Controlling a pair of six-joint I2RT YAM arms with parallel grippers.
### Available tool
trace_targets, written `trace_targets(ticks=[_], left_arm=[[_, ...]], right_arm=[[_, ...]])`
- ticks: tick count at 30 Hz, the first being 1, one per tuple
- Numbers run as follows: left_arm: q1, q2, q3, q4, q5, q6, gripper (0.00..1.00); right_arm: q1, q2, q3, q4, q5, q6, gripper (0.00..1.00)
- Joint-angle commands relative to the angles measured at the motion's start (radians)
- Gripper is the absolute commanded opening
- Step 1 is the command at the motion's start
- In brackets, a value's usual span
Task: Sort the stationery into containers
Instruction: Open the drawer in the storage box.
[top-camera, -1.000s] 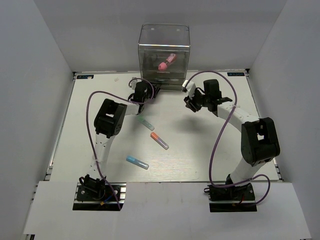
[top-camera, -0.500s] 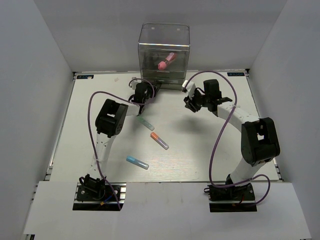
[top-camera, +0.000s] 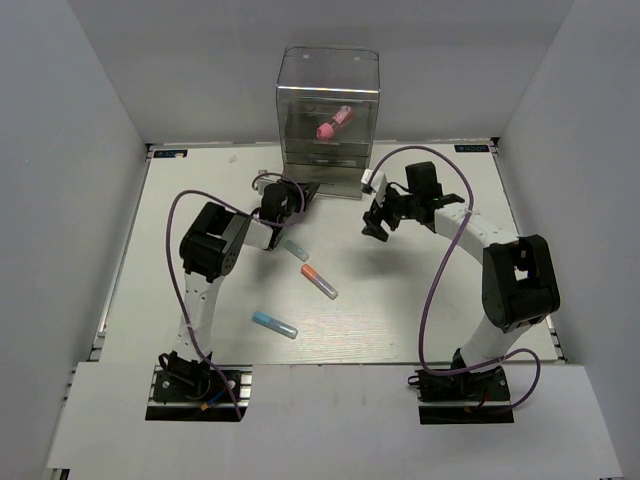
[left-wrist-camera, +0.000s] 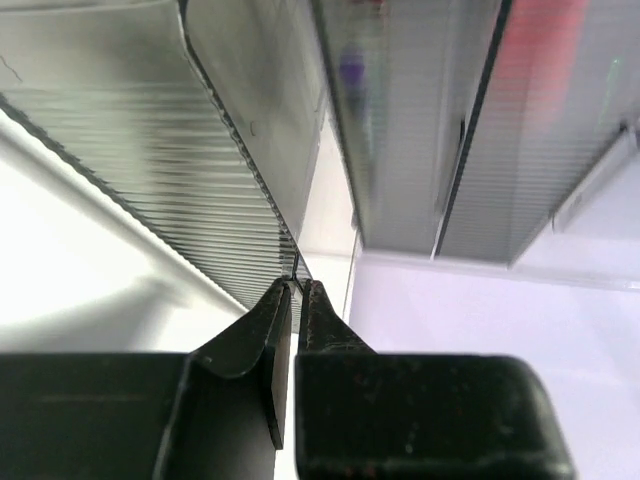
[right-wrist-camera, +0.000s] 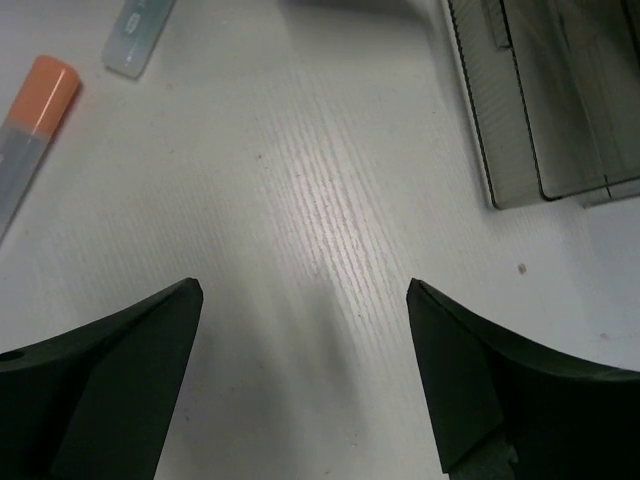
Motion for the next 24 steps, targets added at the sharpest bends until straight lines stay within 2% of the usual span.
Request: trace_targets(ticks=[1, 4, 5, 6, 7, 10, 11, 14, 15, 18, 19, 24], left_arm=[[-0.010, -0.110, -0.064, -0.025, 0.018, 0.052, 0.00], [-0.010, -0.132, -0.049, -0.080, 0.009, 0.100, 0.00], [-0.010, -0.132, -0.040, -0.091, 0.021, 0.100, 0.05], [-0.010, -0.132, -0.031, -0.105, 0.032, 0.109, 0.13], [-0.010, -0.141, -0.018, -0.131, 0.032, 0.109, 0.35], [-0.010, -0.175, -0.018, -0.169, 0.032, 0.137, 0.59], [-0.010, -0.185, -0.027, -0.169, 0.032, 0.146, 0.62], [0.000, -0.234, -0.075, -0.169, 0.052, 0.146, 0.64], [0.000, -0.248, -0.101, -0.169, 0.052, 0.146, 0.69], [0.000, -0.311, -0.147, -0.189, 0.052, 0.170, 0.70], [0.000, -0.325, -0.147, -0.203, 0.061, 0.171, 0.75], [0.000, -0.479, -0.205, -0.303, 0.070, 0.275, 0.75]], right_arm=[[0.007, 0.003, 0.050, -0.089, -0.115, -0.058, 0.90], [0.012, 0.045, 0.108, -0.230, -0.181, -0.073, 0.90], [0.013, 0.054, 0.156, -0.257, -0.190, -0.072, 0.90], [0.018, 0.074, 0.174, -0.281, -0.196, -0.072, 0.90], [0.024, 0.089, 0.188, -0.359, -0.205, -0.099, 0.90], [0.050, 0.071, 0.207, -0.366, -0.190, -0.122, 0.90], [0.056, 0.059, 0.163, -0.347, -0.184, -0.124, 0.90], [0.085, 0.014, 0.109, -0.278, -0.167, -0.125, 0.80], [0.101, 0.010, 0.106, -0.278, -0.166, -0.121, 0.78], [0.128, 0.009, 0.102, -0.281, -0.156, -0.102, 0.71], [0.138, 0.006, 0.101, -0.280, -0.152, -0.089, 0.69], [0.194, 0.019, 0.110, -0.281, -0.144, -0.050, 0.66]])
